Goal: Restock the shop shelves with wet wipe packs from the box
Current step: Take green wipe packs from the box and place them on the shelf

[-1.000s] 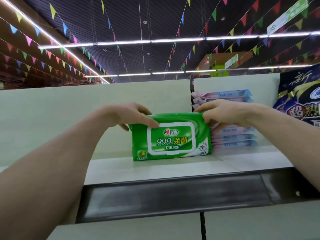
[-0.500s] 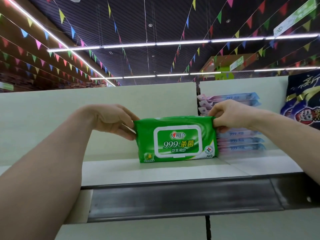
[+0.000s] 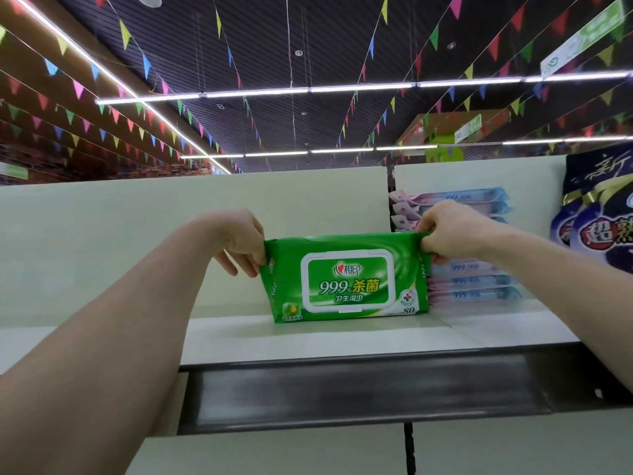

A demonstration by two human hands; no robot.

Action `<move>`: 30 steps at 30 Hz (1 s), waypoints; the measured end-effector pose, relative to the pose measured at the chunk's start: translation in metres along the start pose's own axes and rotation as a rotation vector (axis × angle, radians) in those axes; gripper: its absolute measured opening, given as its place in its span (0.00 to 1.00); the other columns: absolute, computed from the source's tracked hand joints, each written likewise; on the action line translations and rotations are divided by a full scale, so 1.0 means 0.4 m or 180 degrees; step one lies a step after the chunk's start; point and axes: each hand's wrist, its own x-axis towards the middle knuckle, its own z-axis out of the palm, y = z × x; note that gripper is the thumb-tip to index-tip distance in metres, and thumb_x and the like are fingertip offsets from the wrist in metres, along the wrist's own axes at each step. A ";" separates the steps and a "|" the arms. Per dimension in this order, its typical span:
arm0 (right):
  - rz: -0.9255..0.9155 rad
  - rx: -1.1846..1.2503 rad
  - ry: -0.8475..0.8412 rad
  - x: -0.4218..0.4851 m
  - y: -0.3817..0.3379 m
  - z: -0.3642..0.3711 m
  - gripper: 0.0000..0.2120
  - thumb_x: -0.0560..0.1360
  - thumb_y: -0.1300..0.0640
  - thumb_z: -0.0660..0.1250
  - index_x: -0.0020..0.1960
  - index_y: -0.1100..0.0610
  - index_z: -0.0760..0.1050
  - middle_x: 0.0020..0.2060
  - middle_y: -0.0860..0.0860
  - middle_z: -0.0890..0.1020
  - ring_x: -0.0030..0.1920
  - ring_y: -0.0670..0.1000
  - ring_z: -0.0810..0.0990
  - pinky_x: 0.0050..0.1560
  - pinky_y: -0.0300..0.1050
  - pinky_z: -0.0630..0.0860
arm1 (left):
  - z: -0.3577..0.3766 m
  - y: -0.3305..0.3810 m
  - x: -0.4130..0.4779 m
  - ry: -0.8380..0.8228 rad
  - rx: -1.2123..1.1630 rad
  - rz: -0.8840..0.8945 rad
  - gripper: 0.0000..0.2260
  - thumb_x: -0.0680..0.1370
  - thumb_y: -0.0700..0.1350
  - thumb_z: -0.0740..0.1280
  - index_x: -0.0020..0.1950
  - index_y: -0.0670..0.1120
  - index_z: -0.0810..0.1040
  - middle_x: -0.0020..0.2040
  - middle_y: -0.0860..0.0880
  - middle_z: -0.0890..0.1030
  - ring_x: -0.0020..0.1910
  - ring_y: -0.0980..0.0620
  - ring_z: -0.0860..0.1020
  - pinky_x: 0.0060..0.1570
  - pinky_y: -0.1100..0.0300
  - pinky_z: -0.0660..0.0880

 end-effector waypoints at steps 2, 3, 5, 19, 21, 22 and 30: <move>-0.0246 -0.0363 -0.0126 -0.011 -0.023 0.002 0.18 0.75 0.68 0.62 0.63 0.57 0.74 0.60 0.57 0.77 0.55 0.54 0.78 0.57 0.47 0.77 | -0.003 0.016 -0.010 0.0379 0.0289 0.0151 0.12 0.77 0.32 0.63 0.58 0.41 0.79 0.46 0.46 0.82 0.49 0.48 0.81 0.51 0.51 0.77; -0.0412 -0.0400 -0.0349 -0.017 -0.034 0.009 0.24 0.75 0.67 0.62 0.69 0.54 0.68 0.66 0.55 0.72 0.60 0.54 0.75 0.60 0.46 0.75 | -0.005 0.030 -0.014 0.0670 0.0310 0.0358 0.15 0.78 0.32 0.60 0.62 0.42 0.78 0.51 0.45 0.81 0.54 0.47 0.79 0.56 0.51 0.75; -0.0710 -0.0507 -0.0816 -0.028 -0.060 0.027 0.34 0.75 0.59 0.66 0.76 0.50 0.55 0.72 0.53 0.64 0.66 0.54 0.69 0.66 0.48 0.70 | 0.001 0.069 -0.027 0.0913 0.0153 0.0912 0.19 0.79 0.35 0.61 0.69 0.45 0.72 0.64 0.44 0.76 0.64 0.45 0.74 0.63 0.53 0.70; -0.1290 -0.1754 -0.0605 -0.003 -0.119 0.077 0.46 0.63 0.36 0.75 0.72 0.49 0.56 0.58 0.49 0.74 0.57 0.53 0.74 0.61 0.57 0.71 | 0.059 0.136 0.000 -0.0342 0.1469 0.0767 0.29 0.70 0.58 0.74 0.69 0.53 0.70 0.59 0.51 0.80 0.54 0.50 0.80 0.59 0.53 0.75; -0.1268 -0.1700 -0.0666 0.001 -0.121 0.078 0.48 0.62 0.37 0.76 0.72 0.49 0.55 0.58 0.49 0.73 0.56 0.53 0.74 0.58 0.55 0.74 | 0.065 0.130 0.012 -0.0448 0.1502 0.0688 0.28 0.69 0.59 0.74 0.67 0.54 0.71 0.56 0.52 0.80 0.53 0.50 0.80 0.53 0.54 0.77; -0.1262 -0.1714 -0.0697 0.004 -0.122 0.076 0.49 0.62 0.37 0.76 0.73 0.49 0.54 0.59 0.49 0.73 0.56 0.53 0.74 0.58 0.55 0.74 | 0.069 0.126 0.017 -0.0459 0.1490 0.0664 0.28 0.69 0.60 0.74 0.66 0.55 0.72 0.55 0.53 0.80 0.53 0.50 0.80 0.51 0.54 0.77; -0.1309 -0.1450 -0.0999 0.016 -0.130 0.064 0.48 0.64 0.43 0.78 0.74 0.46 0.52 0.60 0.47 0.74 0.55 0.51 0.75 0.61 0.52 0.74 | 0.074 0.132 0.027 -0.0440 0.1519 0.0671 0.28 0.68 0.59 0.75 0.65 0.53 0.73 0.56 0.51 0.81 0.52 0.49 0.81 0.58 0.50 0.76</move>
